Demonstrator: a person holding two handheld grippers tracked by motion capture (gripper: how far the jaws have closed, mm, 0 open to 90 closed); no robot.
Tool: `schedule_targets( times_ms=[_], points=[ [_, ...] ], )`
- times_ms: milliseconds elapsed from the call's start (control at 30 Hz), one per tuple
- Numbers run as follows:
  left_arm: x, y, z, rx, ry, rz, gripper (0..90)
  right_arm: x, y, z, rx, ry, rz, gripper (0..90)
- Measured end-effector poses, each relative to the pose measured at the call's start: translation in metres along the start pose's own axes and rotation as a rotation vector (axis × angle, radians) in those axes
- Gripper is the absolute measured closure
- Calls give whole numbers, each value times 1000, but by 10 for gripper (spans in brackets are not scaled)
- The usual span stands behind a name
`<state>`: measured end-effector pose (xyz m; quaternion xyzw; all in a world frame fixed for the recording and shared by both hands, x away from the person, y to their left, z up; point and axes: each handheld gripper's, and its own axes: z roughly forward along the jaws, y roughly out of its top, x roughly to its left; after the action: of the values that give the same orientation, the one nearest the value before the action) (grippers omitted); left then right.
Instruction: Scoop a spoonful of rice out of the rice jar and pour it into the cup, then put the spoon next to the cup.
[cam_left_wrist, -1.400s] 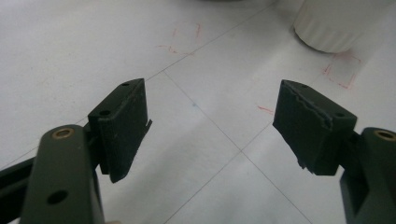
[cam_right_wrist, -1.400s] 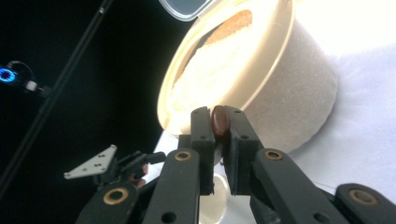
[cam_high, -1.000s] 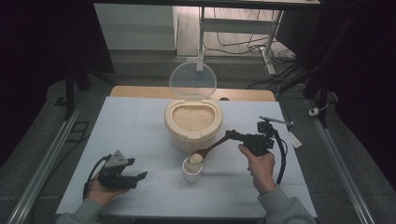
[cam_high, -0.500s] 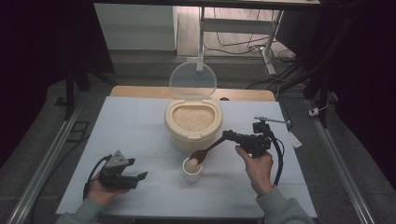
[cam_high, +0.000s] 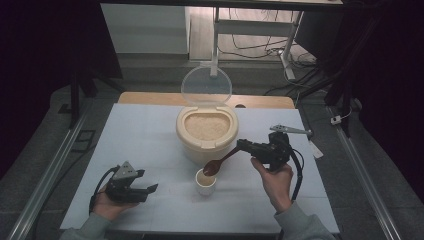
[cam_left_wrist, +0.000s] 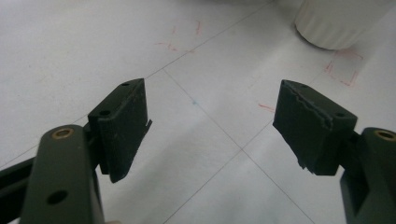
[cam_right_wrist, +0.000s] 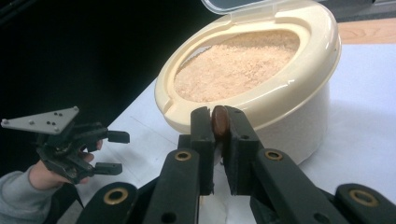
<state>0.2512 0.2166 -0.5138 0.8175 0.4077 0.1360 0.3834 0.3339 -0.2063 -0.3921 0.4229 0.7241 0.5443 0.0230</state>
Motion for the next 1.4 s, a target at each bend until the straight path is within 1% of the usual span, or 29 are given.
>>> schedule_targets(
  times_ms=[67, 200, 400, 500, 567, 700, 867, 967, 1100, 1333, 1400],
  points=[
    [0, 0, 0, 1, 0, 1, 256, 1, 0, 0, 0, -1, -11, 833],
    [0, 0, 0, 1, 0, 0, 256, 2, 0, 0, -1, 7, -19, 833],
    [1, 0, 0, -2, 0, -1, 256, -2, 0, -7, -13, 16, 4, 832],
    [1, 0, 0, 0, 0, -2, 255, -7, 0, -14, -27, 32, 27, 832],
    [1, 0, 0, 0, 0, -3, 255, -10, 1, -20, -39, 35, 33, 832],
    [1, 0, 0, 2, 1, -3, 255, -16, 3, -35, -64, 32, 42, 833],
    [1, 0, 1, 3, 1, -5, 252, -21, 5, -49, -67, 15, 42, 832],
    [1, 1, 2, 2, 1, -4, 252, -24, 4, -53, -59, 4, 42, 832],
    [1, 1, 2, 3, 1, -4, 252, -28, -1, -54, -33, -7, 39, 832],
    [2, 1, 2, 8, 2, -2, 252, -36, -10, -48, 53, 0, 51, 833],
    [2, 1, 3, 9, 2, -1, 252, -38, -13, -45, 79, -2, 47, 832]
  ],
)
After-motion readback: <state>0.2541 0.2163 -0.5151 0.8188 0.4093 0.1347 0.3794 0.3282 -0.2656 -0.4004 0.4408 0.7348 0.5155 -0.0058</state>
